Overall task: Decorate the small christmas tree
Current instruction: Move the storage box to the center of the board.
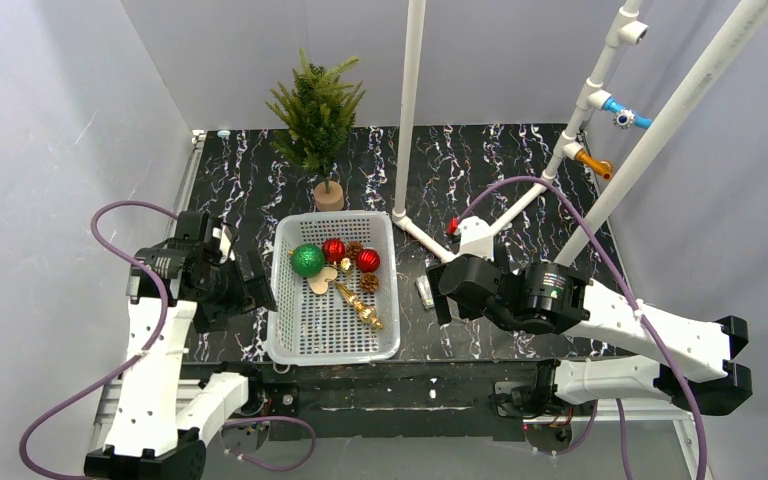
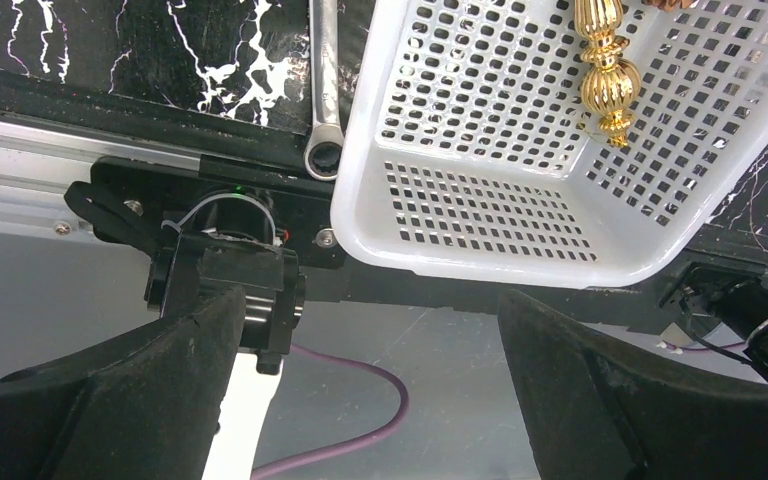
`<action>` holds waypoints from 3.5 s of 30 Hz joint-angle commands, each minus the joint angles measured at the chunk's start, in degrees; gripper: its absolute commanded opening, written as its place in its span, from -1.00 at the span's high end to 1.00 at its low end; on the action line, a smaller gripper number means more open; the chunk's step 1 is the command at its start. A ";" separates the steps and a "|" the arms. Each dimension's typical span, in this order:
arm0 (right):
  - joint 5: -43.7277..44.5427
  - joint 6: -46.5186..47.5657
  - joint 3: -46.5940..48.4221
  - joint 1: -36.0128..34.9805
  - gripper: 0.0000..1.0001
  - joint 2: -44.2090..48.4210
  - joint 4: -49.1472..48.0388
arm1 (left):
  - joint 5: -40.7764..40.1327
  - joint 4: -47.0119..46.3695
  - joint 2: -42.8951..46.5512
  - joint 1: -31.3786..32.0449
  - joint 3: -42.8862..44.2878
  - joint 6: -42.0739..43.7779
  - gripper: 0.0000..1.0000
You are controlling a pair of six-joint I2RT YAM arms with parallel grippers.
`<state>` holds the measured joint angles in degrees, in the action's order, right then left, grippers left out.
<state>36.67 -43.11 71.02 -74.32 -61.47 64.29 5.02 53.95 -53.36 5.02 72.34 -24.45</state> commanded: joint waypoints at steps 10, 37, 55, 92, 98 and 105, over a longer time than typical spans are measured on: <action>0.16 -0.28 0.26 -0.13 -1.00 1.31 -2.11 | 1.77 7.24 0.17 0.17 -1.69 1.01 -0.99; -6.30 2.77 1.86 -0.29 -0.91 -3.40 -10.94 | 1.64 -11.92 -1.18 0.72 -21.64 1.39 -0.76; -6.32 -0.06 -0.66 -0.74 -0.90 -2.07 -9.08 | 9.81 -24.42 -8.27 1.21 -28.91 -2.98 -0.11; -3.81 -0.99 -0.02 -0.87 -0.89 0.38 -7.70 | 23.73 -10.54 -3.37 1.40 -19.09 3.67 1.00; -3.55 -1.57 0.01 -0.82 -0.89 0.84 -7.06 | 12.13 -11.60 2.09 1.37 -16.58 -1.14 1.00; -3.23 -2.39 -1.39 -0.82 -0.88 3.49 -7.29 | 3.95 -12.19 -1.88 -0.36 -11.07 0.65 1.00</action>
<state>31.44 -44.34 70.04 -74.76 -60.23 56.84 11.38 39.64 -53.32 6.04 57.41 -24.45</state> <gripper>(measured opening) 0.946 0.142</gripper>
